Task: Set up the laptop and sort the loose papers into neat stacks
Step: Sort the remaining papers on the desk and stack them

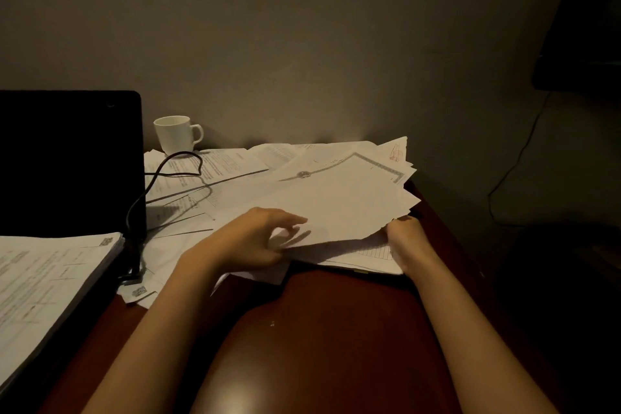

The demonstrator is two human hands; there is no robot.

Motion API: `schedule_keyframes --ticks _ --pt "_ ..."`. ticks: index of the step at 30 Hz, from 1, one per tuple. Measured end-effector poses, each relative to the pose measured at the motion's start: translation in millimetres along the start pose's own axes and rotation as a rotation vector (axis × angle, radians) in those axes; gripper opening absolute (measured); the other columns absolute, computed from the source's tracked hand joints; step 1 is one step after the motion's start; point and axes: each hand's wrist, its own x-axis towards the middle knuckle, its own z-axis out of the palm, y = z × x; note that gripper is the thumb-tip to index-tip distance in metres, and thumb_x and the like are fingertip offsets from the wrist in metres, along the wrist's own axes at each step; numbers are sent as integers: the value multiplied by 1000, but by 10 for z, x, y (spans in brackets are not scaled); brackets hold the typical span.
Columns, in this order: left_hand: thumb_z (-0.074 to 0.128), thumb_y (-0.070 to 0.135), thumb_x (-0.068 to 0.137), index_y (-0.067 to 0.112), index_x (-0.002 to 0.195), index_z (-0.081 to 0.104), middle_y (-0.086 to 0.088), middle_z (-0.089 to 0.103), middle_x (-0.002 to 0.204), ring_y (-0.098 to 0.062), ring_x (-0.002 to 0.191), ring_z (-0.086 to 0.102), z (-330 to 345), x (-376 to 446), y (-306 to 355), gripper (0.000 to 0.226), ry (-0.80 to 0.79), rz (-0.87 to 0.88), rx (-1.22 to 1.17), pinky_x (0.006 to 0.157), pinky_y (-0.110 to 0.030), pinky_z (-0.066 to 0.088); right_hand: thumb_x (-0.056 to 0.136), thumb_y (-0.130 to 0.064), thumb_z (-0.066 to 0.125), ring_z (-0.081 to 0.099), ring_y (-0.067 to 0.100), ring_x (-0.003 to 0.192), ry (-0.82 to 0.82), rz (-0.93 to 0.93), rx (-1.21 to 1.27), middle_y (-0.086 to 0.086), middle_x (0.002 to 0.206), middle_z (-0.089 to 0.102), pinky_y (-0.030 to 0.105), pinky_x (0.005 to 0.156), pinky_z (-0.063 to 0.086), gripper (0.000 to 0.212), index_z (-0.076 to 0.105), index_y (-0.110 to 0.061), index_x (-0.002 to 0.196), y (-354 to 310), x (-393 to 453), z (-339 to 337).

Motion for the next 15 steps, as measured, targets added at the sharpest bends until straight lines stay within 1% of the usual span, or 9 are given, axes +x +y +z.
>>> schedule_keyframes --ticks 2,4,5,6,7,8,10,13,15 --pt "66 8 84 25 128 57 5 65 112 -4 99 63 -61 -12 2 47 123 -7 -87 85 -24 54 96 4 36 51 21 70 -7 10 17 15 83 56 20 46 31 25 53 8 113 5 11 9" --pt "65 7 87 20 119 64 2 68 101 -13 89 67 -73 14 -3 35 348 -53 -25 78 -30 57 94 6 38 52 24 73 -23 28 23 23 95 56 22 50 32 31 46 15 122 27 26 25" --pt "66 7 87 16 115 66 -3 70 97 -18 85 68 -53 36 -1 30 480 -76 10 74 -35 58 95 2 40 51 24 73 -32 38 41 23 99 56 23 54 37 33 45 15 125 27 21 32" --pt "67 6 85 12 111 68 -8 71 94 -23 81 68 -16 56 11 27 587 -77 34 71 -37 58 97 -5 42 54 26 79 -33 39 57 25 106 59 27 62 44 31 47 12 123 23 15 36" --pt "69 5 83 10 108 69 -11 72 91 -26 77 68 43 79 33 26 631 -67 52 67 -37 58 99 -12 42 59 30 88 -29 34 49 25 111 60 34 74 50 30 51 9 118 22 7 33" --pt "71 4 81 10 106 69 -11 72 90 -27 74 69 121 106 59 26 616 -48 69 65 -37 58 100 -19 40 61 33 96 -20 26 45 23 113 61 41 84 51 29 54 4 112 21 10 31" --pt "72 6 80 13 106 69 -9 73 93 -27 76 69 288 178 116 27 508 -14 80 66 -37 57 101 -35 33 61 34 104 -8 30 61 20 116 62 48 93 50 42 56 -1 110 4 1 40" --pt "65 24 89 18 117 65 -3 71 103 -23 89 67 403 285 229 29 323 21 49 76 -34 54 92 -64 30 58 31 113 17 66 131 13 128 58 47 98 47 70 55 -9 129 -47 -26 52" --pt "58 40 92 24 132 54 1 64 121 -18 106 61 361 296 265 43 180 48 130 90 -31 49 89 -67 38 61 28 108 1 72 140 8 118 63 41 90 52 66 61 -12 119 -58 -34 31"
